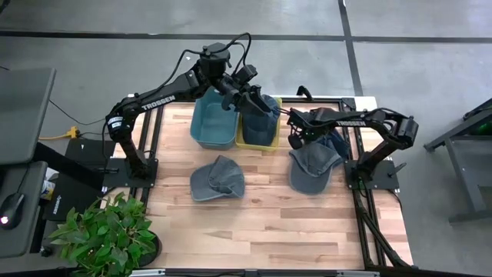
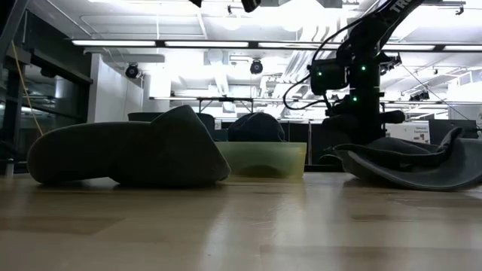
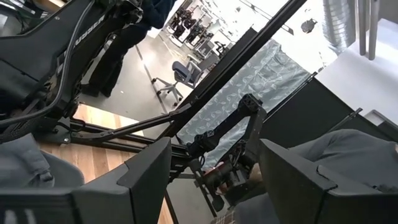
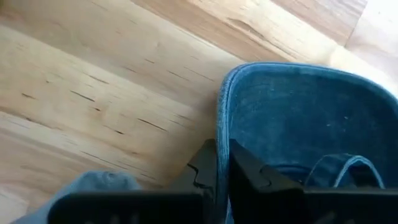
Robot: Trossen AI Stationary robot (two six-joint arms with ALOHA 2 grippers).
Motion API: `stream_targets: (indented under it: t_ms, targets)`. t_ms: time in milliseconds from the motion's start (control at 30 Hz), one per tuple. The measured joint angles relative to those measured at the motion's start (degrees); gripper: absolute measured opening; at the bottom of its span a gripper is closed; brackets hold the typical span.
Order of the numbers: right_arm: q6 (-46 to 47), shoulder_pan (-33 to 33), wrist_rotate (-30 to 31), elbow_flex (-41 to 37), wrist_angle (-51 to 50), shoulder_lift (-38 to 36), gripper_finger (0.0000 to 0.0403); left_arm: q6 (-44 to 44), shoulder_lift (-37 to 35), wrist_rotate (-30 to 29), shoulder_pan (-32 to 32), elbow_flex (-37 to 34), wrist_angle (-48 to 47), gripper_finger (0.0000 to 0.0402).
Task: Pick & Place hat
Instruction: Put the blue cap into the yellow bin
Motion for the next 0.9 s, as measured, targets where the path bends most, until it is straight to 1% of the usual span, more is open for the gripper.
stream_targets:
  t_ms: [233, 400, 567, 767, 900]
  targets:
    - [-2.5, 0.0, 0.3, 3.2, -1.6, -0.2, 0.0006, 0.0, 0.0, -0.7, 0.0, 0.0, 0.0, 0.0236]
    - [-4.4, 0.2, 0.6, 8.2, -4.2, -0.2, 0.0005, 0.0, 0.0, -0.8, 0.0, 0.0, -1.0, 0.0236]
    - [-6.3, 0.2, 2.9, 14.1, -7.6, -0.2, 0.0005, 0.0, 0.0, -0.8, 0.0, 0.0, -1.0, 0.0236]
    - [-8.2, 0.3, 3.4, 21.1, -11.5, -0.2, 0.0005, 0.1, 0.0, -0.8, 0.0, 0.0, -1.3, 0.0236]
    - [-8.4, 1.6, 4.5, 25.6, -15.1, -0.2, 0.0005, 0.1, 0.0, -0.8, 0.0, 0.0, -1.3, 0.0236]
